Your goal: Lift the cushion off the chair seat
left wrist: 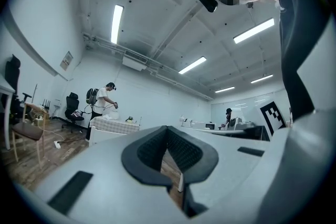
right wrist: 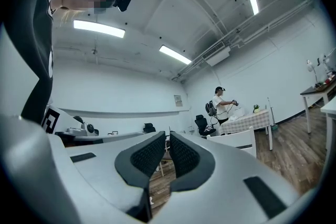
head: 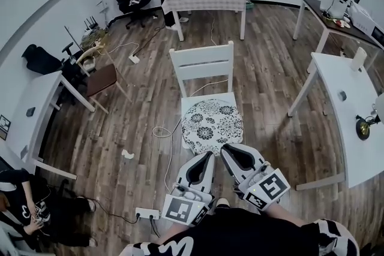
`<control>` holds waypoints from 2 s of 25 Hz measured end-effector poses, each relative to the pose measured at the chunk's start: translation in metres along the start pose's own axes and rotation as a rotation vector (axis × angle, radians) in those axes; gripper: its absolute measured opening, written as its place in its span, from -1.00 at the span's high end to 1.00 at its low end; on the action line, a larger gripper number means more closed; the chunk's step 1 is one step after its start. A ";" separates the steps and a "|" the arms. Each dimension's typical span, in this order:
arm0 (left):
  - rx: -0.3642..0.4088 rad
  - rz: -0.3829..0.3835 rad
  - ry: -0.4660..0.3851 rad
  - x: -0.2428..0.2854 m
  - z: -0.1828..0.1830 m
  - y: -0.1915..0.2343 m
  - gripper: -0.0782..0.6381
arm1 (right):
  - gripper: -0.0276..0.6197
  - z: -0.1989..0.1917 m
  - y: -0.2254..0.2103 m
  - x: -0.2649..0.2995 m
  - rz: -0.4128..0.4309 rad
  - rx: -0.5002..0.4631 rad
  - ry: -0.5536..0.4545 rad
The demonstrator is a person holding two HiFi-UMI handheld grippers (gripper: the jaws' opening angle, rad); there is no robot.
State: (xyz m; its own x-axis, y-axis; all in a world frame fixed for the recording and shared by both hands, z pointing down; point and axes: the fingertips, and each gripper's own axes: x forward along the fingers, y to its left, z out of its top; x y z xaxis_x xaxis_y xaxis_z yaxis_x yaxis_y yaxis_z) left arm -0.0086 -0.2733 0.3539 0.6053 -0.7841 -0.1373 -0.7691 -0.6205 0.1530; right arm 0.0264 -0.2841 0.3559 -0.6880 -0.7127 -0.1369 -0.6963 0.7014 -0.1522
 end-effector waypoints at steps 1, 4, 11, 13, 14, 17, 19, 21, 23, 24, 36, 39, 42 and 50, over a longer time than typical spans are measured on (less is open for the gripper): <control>-0.001 0.003 0.006 0.002 -0.004 0.001 0.78 | 0.80 -0.002 -0.003 0.001 0.003 0.007 0.002; -0.008 0.015 0.019 0.006 -0.009 0.006 0.78 | 0.80 -0.007 -0.008 0.006 0.015 0.022 0.009; -0.022 0.016 0.034 0.015 -0.013 0.009 0.78 | 0.80 -0.012 -0.014 0.011 0.020 0.038 0.024; -0.021 0.007 0.042 0.016 -0.015 0.008 0.78 | 0.80 -0.013 -0.018 0.010 0.007 0.044 0.022; -0.021 0.008 0.044 0.016 -0.016 0.008 0.78 | 0.80 -0.014 -0.021 0.010 0.001 0.047 0.022; -0.028 0.027 0.053 0.015 -0.020 0.011 0.79 | 0.79 -0.023 -0.028 0.008 -0.014 0.054 0.039; -0.032 0.037 0.063 0.015 -0.024 0.016 0.78 | 0.79 -0.032 -0.034 0.008 -0.026 0.061 0.058; -0.036 0.043 0.068 0.015 -0.027 0.022 0.78 | 0.79 -0.041 -0.040 0.010 -0.041 0.064 0.081; -0.042 0.049 0.074 0.017 -0.029 0.028 0.78 | 0.79 -0.052 -0.048 0.013 -0.055 0.063 0.110; -0.045 0.051 0.075 0.019 -0.029 0.031 0.79 | 0.79 -0.057 -0.052 0.015 -0.061 0.062 0.125; -0.053 0.015 0.077 0.072 -0.037 0.086 0.78 | 0.78 -0.136 -0.111 0.063 -0.089 0.084 0.307; -0.028 -0.023 0.110 0.088 -0.041 0.101 0.78 | 0.38 -0.177 -0.132 0.076 -0.125 0.110 0.411; -0.011 -0.030 0.119 0.099 -0.040 0.117 0.78 | 0.30 -0.212 -0.152 0.087 -0.154 0.100 0.490; 0.002 0.027 0.167 0.105 -0.061 0.156 0.78 | 0.25 -0.315 -0.188 0.100 -0.144 0.039 0.699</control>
State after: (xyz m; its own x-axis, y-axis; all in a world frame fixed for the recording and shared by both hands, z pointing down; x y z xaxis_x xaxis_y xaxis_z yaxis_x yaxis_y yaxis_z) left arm -0.0523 -0.4527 0.4230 0.6098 -0.7919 0.0314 -0.7860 -0.5992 0.1525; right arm 0.0240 -0.4847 0.6790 -0.5690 -0.6164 0.5443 -0.7913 0.5907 -0.1582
